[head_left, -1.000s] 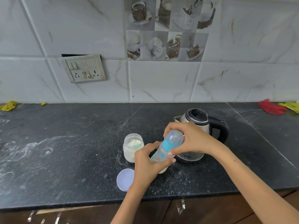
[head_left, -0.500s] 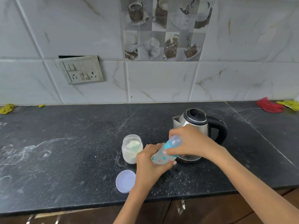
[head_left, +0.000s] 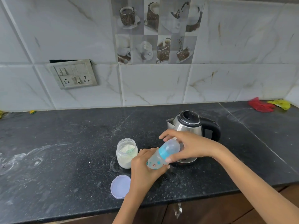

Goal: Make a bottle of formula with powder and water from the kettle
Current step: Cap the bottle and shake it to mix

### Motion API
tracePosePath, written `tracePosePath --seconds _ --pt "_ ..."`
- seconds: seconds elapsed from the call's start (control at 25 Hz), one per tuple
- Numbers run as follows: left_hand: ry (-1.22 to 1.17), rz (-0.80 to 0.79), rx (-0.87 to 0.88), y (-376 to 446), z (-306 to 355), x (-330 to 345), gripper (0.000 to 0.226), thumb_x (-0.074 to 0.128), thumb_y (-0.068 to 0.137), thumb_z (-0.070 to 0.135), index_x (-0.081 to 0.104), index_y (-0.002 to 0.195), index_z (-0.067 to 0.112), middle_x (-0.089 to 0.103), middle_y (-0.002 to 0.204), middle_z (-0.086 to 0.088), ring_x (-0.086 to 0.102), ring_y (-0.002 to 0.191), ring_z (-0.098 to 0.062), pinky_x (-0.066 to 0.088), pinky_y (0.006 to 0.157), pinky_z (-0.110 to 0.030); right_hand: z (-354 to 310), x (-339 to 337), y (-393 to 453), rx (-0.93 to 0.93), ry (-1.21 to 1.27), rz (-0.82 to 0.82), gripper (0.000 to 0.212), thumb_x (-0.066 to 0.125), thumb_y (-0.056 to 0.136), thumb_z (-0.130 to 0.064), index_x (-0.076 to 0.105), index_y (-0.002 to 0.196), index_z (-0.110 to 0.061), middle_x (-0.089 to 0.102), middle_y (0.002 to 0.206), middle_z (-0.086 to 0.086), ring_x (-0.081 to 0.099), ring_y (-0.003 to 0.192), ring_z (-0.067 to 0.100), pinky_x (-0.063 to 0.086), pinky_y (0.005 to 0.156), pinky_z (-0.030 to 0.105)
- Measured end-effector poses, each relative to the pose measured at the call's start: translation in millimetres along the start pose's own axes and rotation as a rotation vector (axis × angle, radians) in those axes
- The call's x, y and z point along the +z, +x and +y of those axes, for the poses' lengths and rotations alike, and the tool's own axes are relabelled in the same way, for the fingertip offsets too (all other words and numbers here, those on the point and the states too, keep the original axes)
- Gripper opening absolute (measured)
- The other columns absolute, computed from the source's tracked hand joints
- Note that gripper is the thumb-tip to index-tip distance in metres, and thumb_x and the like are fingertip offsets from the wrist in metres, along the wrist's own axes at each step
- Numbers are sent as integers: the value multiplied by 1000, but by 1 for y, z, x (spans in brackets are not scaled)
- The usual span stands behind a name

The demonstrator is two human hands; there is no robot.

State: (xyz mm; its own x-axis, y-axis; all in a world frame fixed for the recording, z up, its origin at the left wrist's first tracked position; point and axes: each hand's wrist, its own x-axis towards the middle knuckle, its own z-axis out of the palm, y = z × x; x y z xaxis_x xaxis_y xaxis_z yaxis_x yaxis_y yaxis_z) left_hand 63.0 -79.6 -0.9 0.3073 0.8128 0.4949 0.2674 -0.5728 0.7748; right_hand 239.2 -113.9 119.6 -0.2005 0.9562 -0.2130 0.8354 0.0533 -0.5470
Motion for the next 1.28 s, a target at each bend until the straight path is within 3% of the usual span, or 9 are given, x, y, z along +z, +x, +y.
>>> tracePosePath --seconds 0.08,0.2,0.32,0.4,0.64,0.76,0.88,0.96,1.28 --pt "-5 -2 7 0 0 1 49 86 56 37 70 100 26 65 90 15 62 84 -10 50 69 -23 -2 3 -2 -93 -40 24 42 81 71 -27 61 108 -30 66 107 -14 63 97 4 51 80 21" --pt "36 -6 52 -4 3 4 48 82 55 39 71 100 25 60 89 26 60 82 -8 51 69 -29 -2 18 11 112 14 108 27 72 76 -41 62 88 -19 74 82 0 72 62 14 52 56 26" --pt "57 9 54 -4 1 4 47 80 56 42 71 99 25 57 87 28 61 81 -9 53 69 -32 9 14 12 145 19 -5 47 71 75 -58 62 105 -23 73 99 -2 72 82 13 53 69 23" --pt "38 15 37 -3 -1 3 42 83 57 41 70 95 29 60 83 26 60 78 -8 52 66 -30 9 10 7 -39 -54 -21 51 80 71 -42 59 116 -33 65 113 -15 62 101 3 51 83 21" --pt "56 -24 33 -9 2 7 42 77 61 43 71 100 27 63 82 22 53 82 1 51 80 -51 5 28 9 16 38 131 32 84 64 -30 70 91 -21 74 82 -1 73 69 15 60 62 32" --pt "9 -12 -33 -5 1 0 44 79 62 43 71 102 27 70 87 17 60 86 -2 52 78 -36 12 33 9 85 177 190 42 84 67 -37 63 101 -24 77 79 2 74 65 15 60 62 28" --pt "-307 -45 -257 7 8 -17 36 84 68 29 73 102 21 74 95 10 68 94 -8 51 79 -19 29 32 -3 105 502 187 59 83 70 -41 56 122 -32 73 109 -9 71 97 6 57 90 31" --pt "-541 -110 -381 16 12 -27 31 78 73 19 73 102 13 75 99 1 69 99 -17 53 82 -22 31 42 -9 62 569 161 59 84 72 -33 58 124 -28 68 122 -12 63 111 0 49 102 30" --pt "-535 -249 -342 32 32 -35 38 65 81 32 66 115 16 73 105 3 67 103 -14 53 84 -24 10 78 13 -29 859 479 47 78 77 -10 51 115 -18 72 107 -2 71 96 9 57 78 21"
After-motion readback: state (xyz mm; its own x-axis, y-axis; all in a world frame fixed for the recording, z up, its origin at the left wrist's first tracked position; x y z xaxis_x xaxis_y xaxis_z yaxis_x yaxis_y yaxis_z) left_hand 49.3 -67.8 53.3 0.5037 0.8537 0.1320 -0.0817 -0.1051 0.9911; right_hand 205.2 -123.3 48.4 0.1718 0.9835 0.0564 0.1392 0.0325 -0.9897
